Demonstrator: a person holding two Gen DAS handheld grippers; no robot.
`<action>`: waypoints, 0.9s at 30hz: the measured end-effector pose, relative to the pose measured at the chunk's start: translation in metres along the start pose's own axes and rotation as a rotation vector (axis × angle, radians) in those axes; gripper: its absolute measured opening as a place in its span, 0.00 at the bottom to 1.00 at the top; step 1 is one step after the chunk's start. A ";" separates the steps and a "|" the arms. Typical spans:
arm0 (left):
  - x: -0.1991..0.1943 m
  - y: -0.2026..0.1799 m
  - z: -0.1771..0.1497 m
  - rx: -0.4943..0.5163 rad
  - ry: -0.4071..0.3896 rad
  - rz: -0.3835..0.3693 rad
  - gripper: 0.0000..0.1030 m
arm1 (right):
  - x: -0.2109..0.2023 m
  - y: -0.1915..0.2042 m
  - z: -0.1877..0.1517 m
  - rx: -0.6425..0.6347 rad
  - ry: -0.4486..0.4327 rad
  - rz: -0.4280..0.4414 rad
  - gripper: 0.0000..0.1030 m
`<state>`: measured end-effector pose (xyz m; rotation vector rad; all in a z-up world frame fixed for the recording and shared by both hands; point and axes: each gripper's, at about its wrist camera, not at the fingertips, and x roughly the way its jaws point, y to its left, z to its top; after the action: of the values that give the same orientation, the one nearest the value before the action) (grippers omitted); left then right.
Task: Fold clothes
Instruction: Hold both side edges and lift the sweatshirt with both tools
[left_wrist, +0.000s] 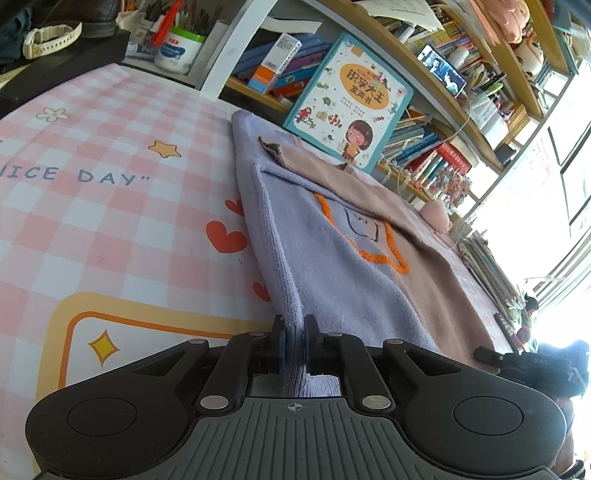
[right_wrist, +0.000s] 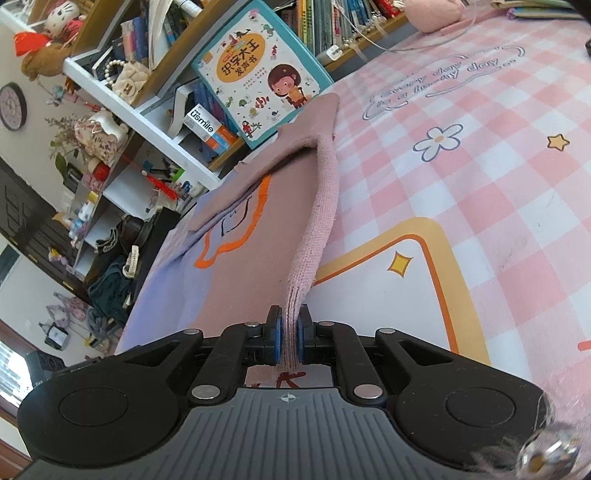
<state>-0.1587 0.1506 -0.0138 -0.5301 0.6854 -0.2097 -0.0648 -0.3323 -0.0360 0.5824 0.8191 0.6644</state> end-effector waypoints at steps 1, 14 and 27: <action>0.000 0.000 0.000 -0.002 0.002 -0.001 0.11 | 0.000 0.000 0.000 -0.001 -0.002 0.002 0.08; -0.003 -0.006 -0.003 0.030 0.016 0.009 0.11 | -0.001 -0.002 -0.002 0.013 0.022 0.037 0.09; -0.003 -0.006 -0.002 0.009 0.024 -0.036 0.24 | -0.002 0.002 -0.002 0.004 0.030 0.042 0.12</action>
<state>-0.1622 0.1460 -0.0104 -0.5323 0.6986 -0.2536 -0.0674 -0.3318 -0.0348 0.5962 0.8380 0.7117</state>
